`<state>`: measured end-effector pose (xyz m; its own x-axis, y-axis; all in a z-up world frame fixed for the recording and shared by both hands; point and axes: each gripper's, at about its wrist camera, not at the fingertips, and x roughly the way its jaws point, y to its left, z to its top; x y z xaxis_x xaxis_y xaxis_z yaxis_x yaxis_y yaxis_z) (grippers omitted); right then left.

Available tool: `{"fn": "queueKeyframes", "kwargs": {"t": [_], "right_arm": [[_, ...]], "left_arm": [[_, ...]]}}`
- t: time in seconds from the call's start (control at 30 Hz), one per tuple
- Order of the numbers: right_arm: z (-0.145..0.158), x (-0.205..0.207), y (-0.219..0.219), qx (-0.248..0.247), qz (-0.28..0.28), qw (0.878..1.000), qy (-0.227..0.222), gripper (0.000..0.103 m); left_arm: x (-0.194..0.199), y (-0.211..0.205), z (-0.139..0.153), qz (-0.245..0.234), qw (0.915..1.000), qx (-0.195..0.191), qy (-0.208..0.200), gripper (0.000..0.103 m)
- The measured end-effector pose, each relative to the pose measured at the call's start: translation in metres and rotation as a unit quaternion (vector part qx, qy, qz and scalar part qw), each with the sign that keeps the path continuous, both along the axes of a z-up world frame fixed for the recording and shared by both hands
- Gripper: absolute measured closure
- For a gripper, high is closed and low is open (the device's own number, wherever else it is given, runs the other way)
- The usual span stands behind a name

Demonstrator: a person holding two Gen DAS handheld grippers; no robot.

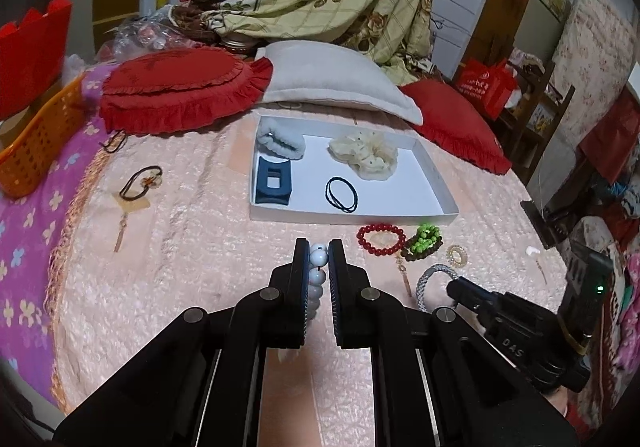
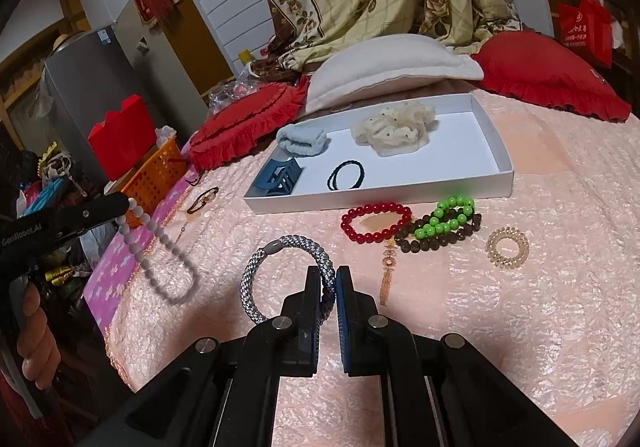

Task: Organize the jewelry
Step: 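Carry the pearl necklace and silver bangle into the white box and release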

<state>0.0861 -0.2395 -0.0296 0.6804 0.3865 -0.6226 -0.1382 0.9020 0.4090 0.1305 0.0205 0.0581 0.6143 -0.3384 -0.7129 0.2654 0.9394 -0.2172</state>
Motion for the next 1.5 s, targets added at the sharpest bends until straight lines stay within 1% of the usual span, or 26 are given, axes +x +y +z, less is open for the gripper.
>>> {"fn": "queueKeyframes", "kwargs": {"t": [0.17,0.37,0.5,0.6,0.73,0.93,1.03,1.13,1.23,1.3,1.37,1.43,1.5], "right_arm": [[0.010,0.017,-0.010,-0.017,-0.011,1.000,-0.009,0.096],[0.017,0.058,-0.026,-0.011,-0.026,1.000,-0.006,0.096],[0.009,0.090,-0.033,-0.001,-0.039,0.999,0.012,0.096],[-0.003,0.114,-0.039,0.017,-0.049,0.998,0.034,0.096],[-0.022,0.145,-0.040,0.030,-0.058,0.996,0.063,0.096],[-0.038,0.176,-0.028,0.023,-0.054,0.995,0.085,0.096],[-0.044,0.191,-0.020,0.021,-0.050,0.994,0.096,0.096],[-0.053,0.204,-0.015,0.023,-0.051,0.992,0.112,0.096],[-0.061,0.215,-0.012,0.032,-0.047,0.990,0.127,0.096],[-0.065,0.218,-0.009,0.046,-0.039,0.989,0.136,0.096],[-0.066,0.216,-0.002,0.051,-0.026,0.988,0.141,0.096],[-0.063,0.211,0.008,0.053,-0.003,0.990,0.134,0.096],[-0.061,0.207,0.016,0.045,0.015,0.990,0.132,0.096]], "left_arm": [[0.034,-0.020,0.002,-0.019,0.9997,0.017,0.004,0.095],[0.083,-0.046,0.004,-0.029,0.9992,0.025,0.009,0.095],[0.117,-0.064,0.000,-0.035,0.9987,0.035,0.016,0.095],[0.140,-0.079,-0.006,-0.041,0.9976,0.053,0.017,0.095],[0.173,-0.095,-0.022,-0.040,0.9960,0.076,0.024,0.095],[0.222,-0.109,-0.062,-0.026,0.9907,0.125,0.048,0.095],[0.237,-0.109,-0.080,-0.018,0.9891,0.135,0.057,0.095],[0.244,-0.105,-0.087,-0.012,0.9892,0.132,0.062,0.095],[0.244,-0.091,-0.089,-0.012,0.9922,0.096,0.078,0.093],[0.239,-0.085,-0.086,-0.008,0.9933,0.082,0.080,0.093],[0.227,-0.077,-0.076,-0.007,0.9945,0.079,0.069,0.093],[0.211,-0.069,-0.065,-0.003,0.9954,0.081,0.050,0.093],[0.197,-0.061,-0.056,0.005,0.9959,0.082,0.039,0.093]]}}
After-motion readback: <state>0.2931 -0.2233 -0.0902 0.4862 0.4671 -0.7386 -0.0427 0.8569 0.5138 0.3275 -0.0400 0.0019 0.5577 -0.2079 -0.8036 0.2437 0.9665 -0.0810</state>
